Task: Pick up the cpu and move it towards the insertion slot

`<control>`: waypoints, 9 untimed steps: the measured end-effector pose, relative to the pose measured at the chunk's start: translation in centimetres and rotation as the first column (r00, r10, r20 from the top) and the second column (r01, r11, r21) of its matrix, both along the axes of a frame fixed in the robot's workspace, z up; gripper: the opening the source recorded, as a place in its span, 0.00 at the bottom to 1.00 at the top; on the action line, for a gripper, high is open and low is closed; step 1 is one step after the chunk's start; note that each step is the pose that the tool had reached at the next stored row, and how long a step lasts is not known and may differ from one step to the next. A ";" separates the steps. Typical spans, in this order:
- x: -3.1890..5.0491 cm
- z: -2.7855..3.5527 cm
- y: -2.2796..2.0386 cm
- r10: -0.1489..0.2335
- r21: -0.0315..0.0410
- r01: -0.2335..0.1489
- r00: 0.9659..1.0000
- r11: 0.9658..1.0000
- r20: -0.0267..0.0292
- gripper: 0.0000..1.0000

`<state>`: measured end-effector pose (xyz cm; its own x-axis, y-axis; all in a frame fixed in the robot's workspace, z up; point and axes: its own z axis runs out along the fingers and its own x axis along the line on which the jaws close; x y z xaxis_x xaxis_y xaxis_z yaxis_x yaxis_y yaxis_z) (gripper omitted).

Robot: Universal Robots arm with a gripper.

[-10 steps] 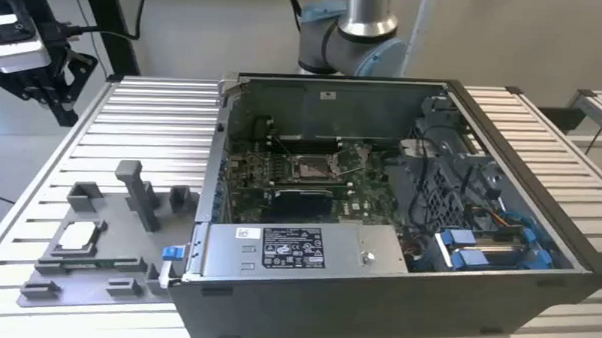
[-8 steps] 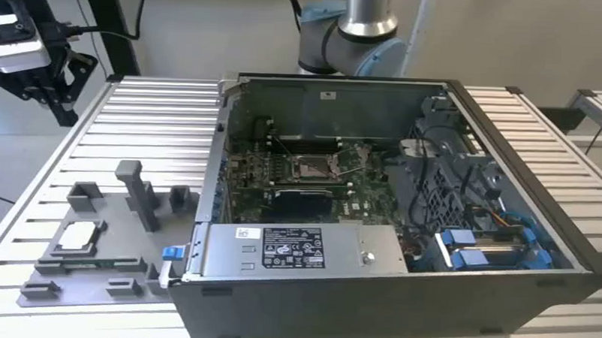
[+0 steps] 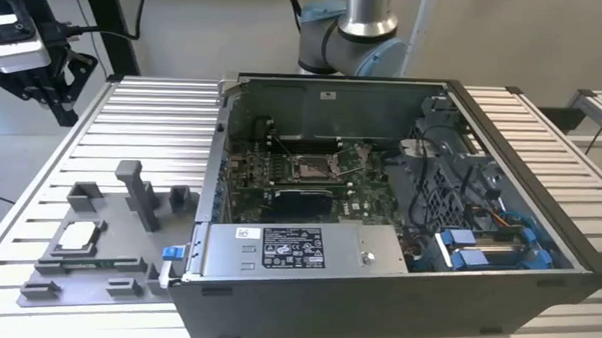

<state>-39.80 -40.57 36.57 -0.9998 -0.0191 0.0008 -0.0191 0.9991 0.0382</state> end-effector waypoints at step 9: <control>-1.34 -0.09 -0.46 0.000 0.000 0.000 1.000 1.000 0.002 0.00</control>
<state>-41.14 -41.03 36.48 -0.9998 -0.0193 -0.0010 -0.0193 0.9991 0.0382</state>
